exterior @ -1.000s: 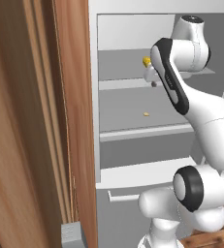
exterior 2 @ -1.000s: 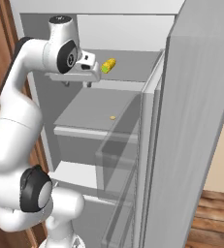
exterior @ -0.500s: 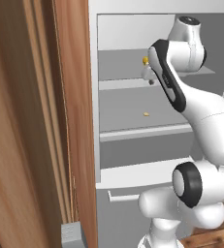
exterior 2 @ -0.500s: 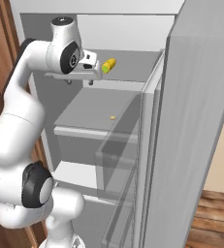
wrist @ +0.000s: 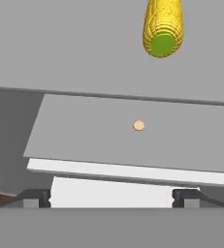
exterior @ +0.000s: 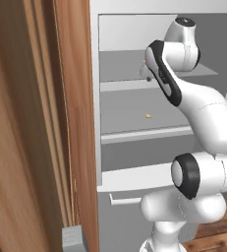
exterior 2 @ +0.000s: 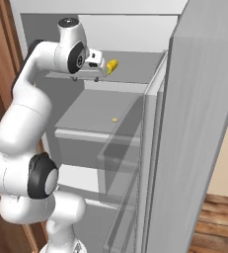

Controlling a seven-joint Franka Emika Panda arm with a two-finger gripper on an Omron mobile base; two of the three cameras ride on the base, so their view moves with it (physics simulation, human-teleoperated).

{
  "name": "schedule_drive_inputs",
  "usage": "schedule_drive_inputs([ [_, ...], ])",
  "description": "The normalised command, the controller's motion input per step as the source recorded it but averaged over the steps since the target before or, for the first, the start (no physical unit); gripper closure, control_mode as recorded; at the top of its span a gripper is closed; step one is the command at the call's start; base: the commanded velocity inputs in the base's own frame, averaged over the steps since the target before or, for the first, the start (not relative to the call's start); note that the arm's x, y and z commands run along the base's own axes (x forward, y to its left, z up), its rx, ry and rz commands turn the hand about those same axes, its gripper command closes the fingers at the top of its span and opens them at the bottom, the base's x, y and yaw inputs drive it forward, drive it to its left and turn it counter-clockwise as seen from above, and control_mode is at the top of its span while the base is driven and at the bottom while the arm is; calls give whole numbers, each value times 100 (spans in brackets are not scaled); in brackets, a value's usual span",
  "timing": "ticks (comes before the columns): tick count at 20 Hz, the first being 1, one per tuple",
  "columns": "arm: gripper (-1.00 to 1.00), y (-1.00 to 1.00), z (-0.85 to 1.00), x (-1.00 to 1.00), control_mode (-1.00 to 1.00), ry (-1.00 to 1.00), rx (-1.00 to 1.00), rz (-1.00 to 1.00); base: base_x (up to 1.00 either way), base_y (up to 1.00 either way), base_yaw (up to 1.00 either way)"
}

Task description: Pick corn from the fridge and place it on the plate on the counter.

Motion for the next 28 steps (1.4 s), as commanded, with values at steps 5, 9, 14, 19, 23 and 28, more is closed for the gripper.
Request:
schedule_drive_inputs([
  [5,-100,0,0,60,-100,-9,0,0,0,0,0],
  [9,-100,-3,0,66,-100,-8,0,-2,0,0,0],
  [14,-100,-12,0,73,-100,-3,0,-8,0,0,0],
  [19,-100,-21,0,55,-100,0,1,-10,0,0,0],
  [23,-100,-25,3,47,-100,0,6,-6,0,0,0],
  [28,-100,-19,6,45,-100,0,5,-1,0,0,0],
])
